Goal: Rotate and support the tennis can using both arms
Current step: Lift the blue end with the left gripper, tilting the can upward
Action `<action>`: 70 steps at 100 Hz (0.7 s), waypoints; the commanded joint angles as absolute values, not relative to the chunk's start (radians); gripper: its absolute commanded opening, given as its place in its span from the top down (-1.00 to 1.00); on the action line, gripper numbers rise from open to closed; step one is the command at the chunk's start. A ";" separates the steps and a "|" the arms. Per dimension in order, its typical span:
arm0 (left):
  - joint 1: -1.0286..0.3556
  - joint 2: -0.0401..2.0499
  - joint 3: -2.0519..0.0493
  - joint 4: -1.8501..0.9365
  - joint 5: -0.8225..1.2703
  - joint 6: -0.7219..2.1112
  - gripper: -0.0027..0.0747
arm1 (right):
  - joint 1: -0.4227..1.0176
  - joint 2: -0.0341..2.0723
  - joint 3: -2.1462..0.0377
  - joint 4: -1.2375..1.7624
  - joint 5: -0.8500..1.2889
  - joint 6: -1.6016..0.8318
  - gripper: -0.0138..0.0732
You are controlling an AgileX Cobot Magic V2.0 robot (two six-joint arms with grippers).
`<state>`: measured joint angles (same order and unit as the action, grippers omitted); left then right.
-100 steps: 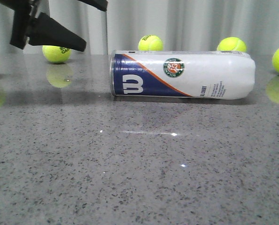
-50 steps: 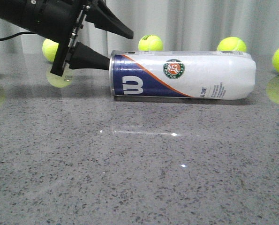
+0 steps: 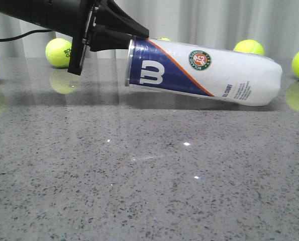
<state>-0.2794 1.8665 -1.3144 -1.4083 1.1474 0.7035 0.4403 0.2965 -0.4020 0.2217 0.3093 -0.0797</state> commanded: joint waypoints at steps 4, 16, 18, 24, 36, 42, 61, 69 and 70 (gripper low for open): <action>-0.286 1.821 -1.344 -1.487 1.203 0.710 0.97 | 0.440 0.303 -0.429 0.216 0.225 -0.089 0.82; -0.286 1.819 -1.346 -1.487 1.208 0.723 0.98 | 0.440 0.303 -0.429 0.216 0.225 -0.089 0.82; -0.286 1.817 -1.346 -1.487 1.208 0.737 0.98 | 0.440 0.303 -0.429 0.216 0.225 -0.089 0.82; -0.286 1.806 -1.348 -1.485 1.209 0.763 0.98 | 0.440 0.303 -0.429 0.216 0.225 -0.089 0.82; -0.288 1.758 -1.364 -1.450 1.183 0.765 0.98 | 0.440 0.303 -0.429 0.216 0.225 -0.089 0.82; -0.290 1.717 -1.371 -1.416 1.149 0.765 0.98 | 0.440 0.303 -0.429 0.216 0.225 -0.089 0.82; -0.301 1.575 -1.409 -1.234 1.033 0.752 0.98 | 0.440 0.303 -0.429 0.216 0.225 -0.089 0.82; -0.321 1.520 -1.434 -1.115 0.983 0.709 0.98 | 0.440 0.303 -0.429 0.216 0.225 -0.089 0.82; -0.323 1.516 -1.438 -1.104 0.980 0.704 0.98 | 0.440 0.303 -0.429 0.216 0.225 -0.089 0.82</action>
<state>-0.2982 1.6115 -1.3829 -1.1460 1.0223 0.7423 0.4403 0.2965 -0.4020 0.2217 0.3093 -0.0797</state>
